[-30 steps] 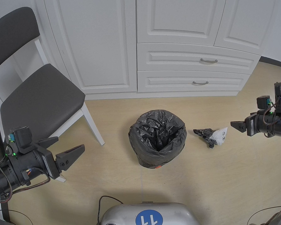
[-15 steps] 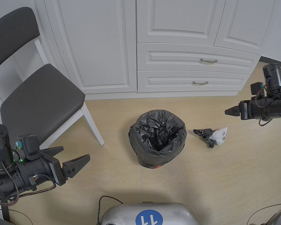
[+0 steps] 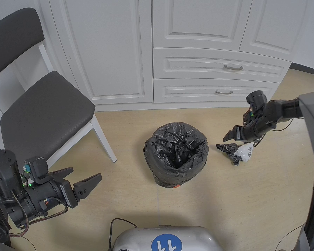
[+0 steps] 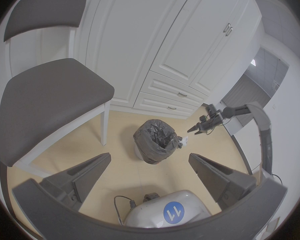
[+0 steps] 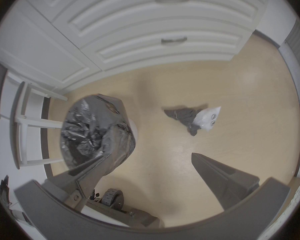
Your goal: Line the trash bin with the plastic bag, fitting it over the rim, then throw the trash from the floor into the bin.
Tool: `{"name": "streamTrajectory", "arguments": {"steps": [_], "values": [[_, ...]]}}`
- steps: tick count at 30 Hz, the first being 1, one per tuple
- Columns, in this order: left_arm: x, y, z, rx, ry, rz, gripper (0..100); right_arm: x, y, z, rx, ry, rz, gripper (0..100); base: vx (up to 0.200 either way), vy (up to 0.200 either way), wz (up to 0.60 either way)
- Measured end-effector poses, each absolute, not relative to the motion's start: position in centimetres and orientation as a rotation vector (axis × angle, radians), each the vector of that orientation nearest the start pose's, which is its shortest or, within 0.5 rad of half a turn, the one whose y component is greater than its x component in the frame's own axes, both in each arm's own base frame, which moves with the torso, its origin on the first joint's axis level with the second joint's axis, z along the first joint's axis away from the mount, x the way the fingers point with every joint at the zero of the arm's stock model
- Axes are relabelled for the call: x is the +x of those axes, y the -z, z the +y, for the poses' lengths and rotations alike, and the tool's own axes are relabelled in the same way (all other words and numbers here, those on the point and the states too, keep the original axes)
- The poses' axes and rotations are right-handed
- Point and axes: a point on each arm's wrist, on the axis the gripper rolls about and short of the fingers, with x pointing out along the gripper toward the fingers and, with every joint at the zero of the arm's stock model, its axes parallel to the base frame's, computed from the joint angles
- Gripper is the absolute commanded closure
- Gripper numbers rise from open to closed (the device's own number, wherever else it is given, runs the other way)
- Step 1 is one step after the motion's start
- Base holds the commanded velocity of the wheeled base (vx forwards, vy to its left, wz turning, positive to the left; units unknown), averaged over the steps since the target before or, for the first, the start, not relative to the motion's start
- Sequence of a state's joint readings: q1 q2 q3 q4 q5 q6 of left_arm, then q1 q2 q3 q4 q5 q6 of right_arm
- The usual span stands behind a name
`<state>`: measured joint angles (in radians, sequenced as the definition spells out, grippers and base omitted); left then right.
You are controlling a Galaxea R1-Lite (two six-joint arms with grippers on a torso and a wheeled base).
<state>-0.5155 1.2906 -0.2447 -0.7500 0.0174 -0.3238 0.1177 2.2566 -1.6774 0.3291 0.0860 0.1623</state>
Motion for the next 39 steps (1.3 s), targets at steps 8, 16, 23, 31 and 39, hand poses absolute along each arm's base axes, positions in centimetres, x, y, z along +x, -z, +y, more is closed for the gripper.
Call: {"name": "streamTrajectory", "arguments": {"steps": [8, 16, 23, 31, 39], "values": [[14.8, -13.5, -7.6, -0.263, 0.414, 0.318, 0, 48.6, -2.5, 5.8, 0.135, -0.149, 1.093, 0, 0.000, 0.000, 0.00], [14.6, -12.7, -7.3, -0.274, 0.399, 0.326, 0, 49.7, 2.6, 6.8, 0.173, -0.266, 1.119, 0, 0.000, 0.000, 0.00], [14.4, -12.6, -7.3, -0.282, 0.406, 0.298, 0, 50.8, 3.6, 6.7, 0.239, -0.273, 1.028, 0, 0.000, 0.000, 0.00], [14.6, -12.0, -7.6, -0.272, 0.412, 0.330, 0, 52.5, 6.0, 7.4, 0.235, -0.288, 0.834, 0, 0.000, 0.000, 0.00], [15.8, -11.1, -8.8, -0.265, 0.437, 0.344, 0, 52.0, 9.9, 7.7, 0.126, -0.259, 0.879, 0, 0.000, 0.000, 0.00]]}}
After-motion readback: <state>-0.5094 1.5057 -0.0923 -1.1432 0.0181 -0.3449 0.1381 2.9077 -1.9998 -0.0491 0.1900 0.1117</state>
